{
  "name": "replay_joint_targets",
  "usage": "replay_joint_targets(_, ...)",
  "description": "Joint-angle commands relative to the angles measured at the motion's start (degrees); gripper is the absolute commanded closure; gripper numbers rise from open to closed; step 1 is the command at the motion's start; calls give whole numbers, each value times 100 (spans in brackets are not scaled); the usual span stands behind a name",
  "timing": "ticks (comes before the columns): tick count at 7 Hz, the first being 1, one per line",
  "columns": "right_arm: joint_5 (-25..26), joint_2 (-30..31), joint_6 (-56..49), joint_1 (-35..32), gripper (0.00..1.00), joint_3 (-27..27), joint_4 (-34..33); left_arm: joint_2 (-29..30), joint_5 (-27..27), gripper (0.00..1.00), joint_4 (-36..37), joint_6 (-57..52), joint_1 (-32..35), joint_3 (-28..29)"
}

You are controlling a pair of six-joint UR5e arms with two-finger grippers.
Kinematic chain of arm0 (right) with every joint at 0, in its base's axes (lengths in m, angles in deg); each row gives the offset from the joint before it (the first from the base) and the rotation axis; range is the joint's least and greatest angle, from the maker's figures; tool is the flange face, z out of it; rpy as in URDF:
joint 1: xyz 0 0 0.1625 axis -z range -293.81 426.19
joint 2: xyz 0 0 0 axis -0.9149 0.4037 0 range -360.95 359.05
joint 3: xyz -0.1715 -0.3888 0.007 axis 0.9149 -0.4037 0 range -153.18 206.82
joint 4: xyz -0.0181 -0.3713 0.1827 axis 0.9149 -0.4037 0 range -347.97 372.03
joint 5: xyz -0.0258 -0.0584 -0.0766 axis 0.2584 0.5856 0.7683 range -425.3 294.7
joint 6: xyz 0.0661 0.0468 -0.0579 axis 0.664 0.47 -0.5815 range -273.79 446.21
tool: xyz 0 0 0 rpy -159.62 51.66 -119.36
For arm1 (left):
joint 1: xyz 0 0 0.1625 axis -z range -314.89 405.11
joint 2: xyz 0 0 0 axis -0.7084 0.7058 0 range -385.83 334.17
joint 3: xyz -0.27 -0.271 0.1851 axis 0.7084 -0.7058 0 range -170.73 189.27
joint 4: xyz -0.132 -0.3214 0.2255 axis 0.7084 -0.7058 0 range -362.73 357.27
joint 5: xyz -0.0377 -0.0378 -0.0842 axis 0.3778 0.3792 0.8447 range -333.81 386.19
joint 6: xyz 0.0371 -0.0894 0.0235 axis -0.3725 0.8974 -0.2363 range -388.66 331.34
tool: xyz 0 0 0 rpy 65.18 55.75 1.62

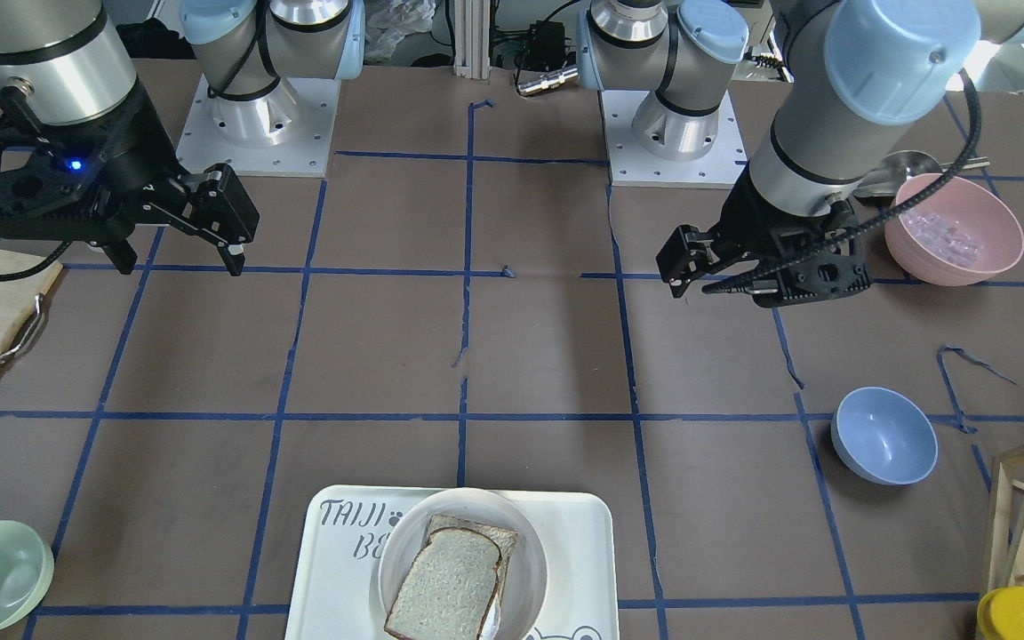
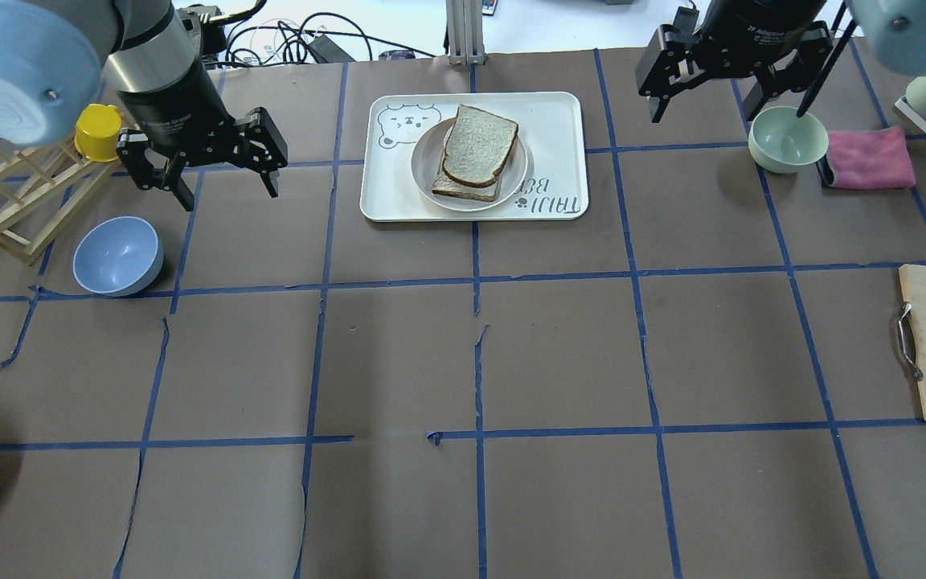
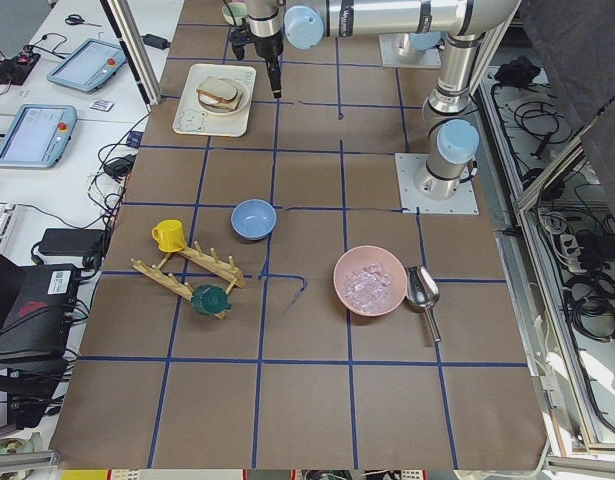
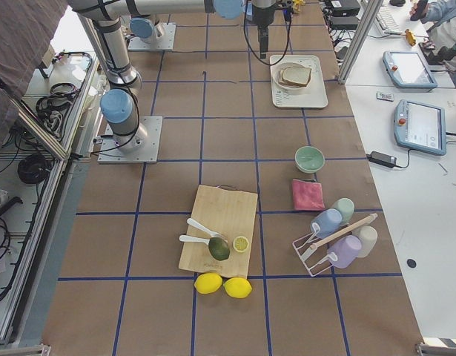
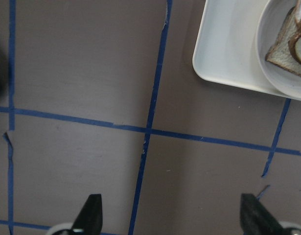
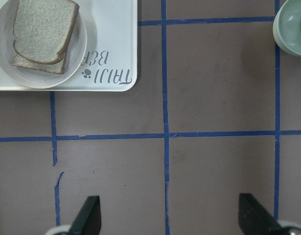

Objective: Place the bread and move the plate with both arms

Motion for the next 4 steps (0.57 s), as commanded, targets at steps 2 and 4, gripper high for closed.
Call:
replay_joint_targets(2,-10,0,4,-6,0,0,0,-522,123,0,35,-580,-13,-384)
replay_joint_targets(4,-10,0,4,2,0,0,0,-663,168,0,-106,-650,-21,-402)
